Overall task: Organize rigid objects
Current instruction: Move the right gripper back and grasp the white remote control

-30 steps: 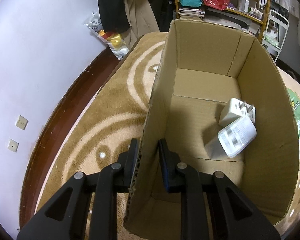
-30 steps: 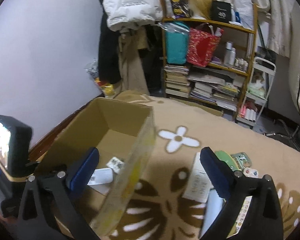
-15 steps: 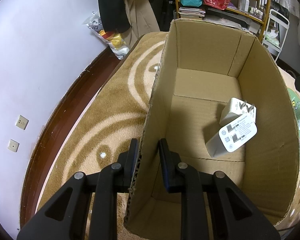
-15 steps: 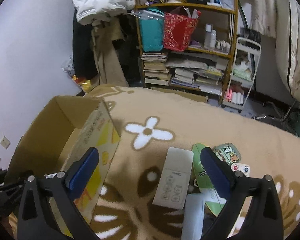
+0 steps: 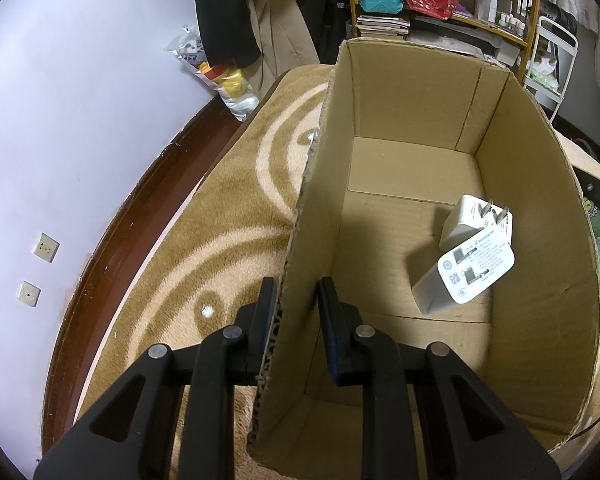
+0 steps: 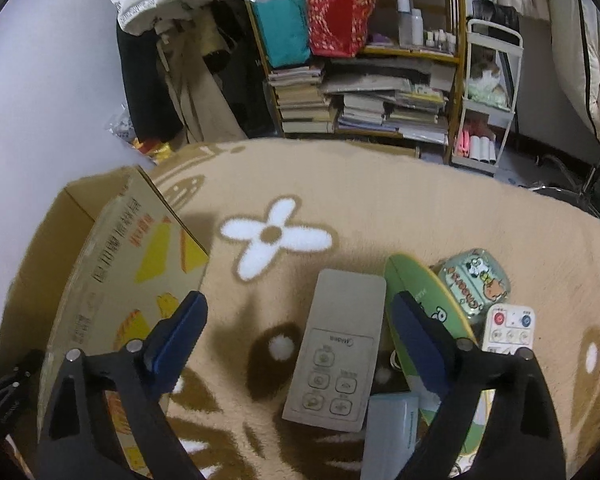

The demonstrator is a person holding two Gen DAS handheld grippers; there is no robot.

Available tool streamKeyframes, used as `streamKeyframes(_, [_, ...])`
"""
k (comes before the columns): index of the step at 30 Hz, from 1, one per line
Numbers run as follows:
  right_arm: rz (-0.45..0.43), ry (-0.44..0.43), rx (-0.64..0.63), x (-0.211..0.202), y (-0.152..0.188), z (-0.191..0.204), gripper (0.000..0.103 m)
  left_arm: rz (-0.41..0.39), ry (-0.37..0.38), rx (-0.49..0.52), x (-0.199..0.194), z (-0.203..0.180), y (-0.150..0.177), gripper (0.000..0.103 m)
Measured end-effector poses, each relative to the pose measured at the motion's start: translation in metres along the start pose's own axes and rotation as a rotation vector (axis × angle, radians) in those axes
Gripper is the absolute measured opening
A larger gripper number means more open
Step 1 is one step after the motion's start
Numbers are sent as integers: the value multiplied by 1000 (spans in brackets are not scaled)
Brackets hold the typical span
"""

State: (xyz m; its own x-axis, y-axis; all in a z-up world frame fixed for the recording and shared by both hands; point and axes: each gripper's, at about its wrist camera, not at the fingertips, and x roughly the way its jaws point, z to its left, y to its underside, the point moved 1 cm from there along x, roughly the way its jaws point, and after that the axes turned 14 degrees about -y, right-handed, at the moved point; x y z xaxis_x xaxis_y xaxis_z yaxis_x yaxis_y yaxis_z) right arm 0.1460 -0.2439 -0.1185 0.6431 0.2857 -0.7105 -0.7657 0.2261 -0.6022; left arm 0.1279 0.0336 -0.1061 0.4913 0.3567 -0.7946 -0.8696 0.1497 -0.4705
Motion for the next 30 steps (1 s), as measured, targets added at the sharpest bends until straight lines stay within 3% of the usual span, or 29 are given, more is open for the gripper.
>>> streamKeyframes(7, [36, 25, 14, 11, 3, -9, 86, -2, -4, 5, -1, -1, 0, 21])
streamKeyframes(16, [78, 23, 80, 23, 12, -23, 86, -5, -5, 10, -2, 0, 0, 21])
streamKeyframes(24, [116, 52, 75, 31, 19, -24, 66, -5, -4, 9, -1, 1, 0, 21])
streamKeyframes(25, [116, 59, 76, 30, 19, -24, 55, -5, -5, 8, -1, 1, 0, 21])
streamKeyframes(30, [127, 52, 37, 23, 20, -18, 52, -9, -11, 11, -1, 1, -1, 21])
